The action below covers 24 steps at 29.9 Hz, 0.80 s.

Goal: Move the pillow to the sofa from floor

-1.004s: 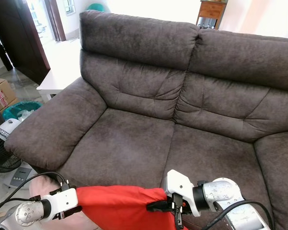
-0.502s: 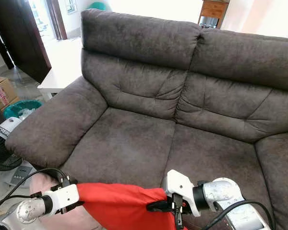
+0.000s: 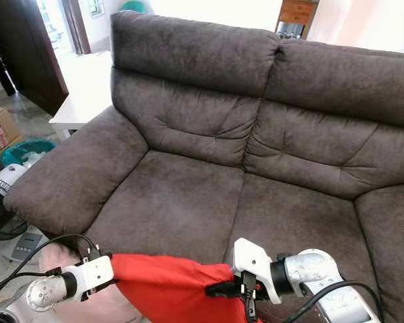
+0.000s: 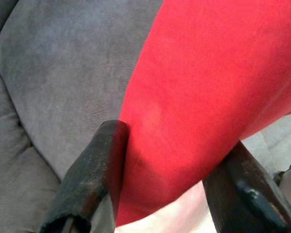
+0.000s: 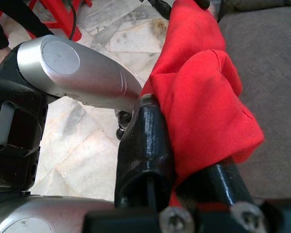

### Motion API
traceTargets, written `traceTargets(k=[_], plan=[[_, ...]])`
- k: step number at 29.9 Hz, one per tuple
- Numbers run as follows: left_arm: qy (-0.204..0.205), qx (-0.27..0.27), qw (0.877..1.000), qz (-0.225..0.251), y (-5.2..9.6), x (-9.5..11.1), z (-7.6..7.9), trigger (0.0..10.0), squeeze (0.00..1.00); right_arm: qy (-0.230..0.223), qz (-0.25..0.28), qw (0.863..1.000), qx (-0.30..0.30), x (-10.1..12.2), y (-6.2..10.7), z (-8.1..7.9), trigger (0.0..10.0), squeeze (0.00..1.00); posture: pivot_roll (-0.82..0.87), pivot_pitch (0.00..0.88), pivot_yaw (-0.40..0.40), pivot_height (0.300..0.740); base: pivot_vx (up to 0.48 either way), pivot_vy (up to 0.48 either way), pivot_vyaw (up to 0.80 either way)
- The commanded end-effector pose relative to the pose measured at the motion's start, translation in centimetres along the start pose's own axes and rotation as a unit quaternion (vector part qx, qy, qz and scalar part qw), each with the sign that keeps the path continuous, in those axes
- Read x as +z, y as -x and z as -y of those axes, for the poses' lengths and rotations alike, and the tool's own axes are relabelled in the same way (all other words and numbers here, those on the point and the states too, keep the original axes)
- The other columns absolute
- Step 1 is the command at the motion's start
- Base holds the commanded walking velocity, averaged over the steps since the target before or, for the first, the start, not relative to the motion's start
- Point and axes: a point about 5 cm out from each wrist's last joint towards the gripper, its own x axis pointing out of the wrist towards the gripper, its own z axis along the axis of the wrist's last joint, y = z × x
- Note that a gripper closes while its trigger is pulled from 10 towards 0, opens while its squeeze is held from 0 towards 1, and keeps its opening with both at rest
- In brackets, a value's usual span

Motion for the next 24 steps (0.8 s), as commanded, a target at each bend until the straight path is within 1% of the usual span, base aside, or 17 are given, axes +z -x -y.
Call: traceTargets(k=[1,12,24], plan=[[0.006,-0.001,1.0,0.009,-0.21,0.36,-0.16,0.0,0.0,0.043,0.026,0.999,0.014,2.02,0.28,-0.06,10.0,0.0,0.08,0.006,-0.083,0.74,0.0,0.0,0.0],[0.009,-0.005,1.0,0.002,-0.23,0.17,0.11,0.0,0.0,0.043,0.022,0.999,0.015,2.01,0.38,-0.13,10.0,0.0,0.08,0.008,-0.086,0.74,0.0,0.0,0.0],[0.01,-0.005,1.0,-0.018,-0.15,-0.4,0.49,0.0,0.0,0.038,0.024,0.999,0.013,1.87,0.25,-0.18,10.0,0.0,0.09,0.008,-0.084,0.74,0.0,0.0,0.0]])
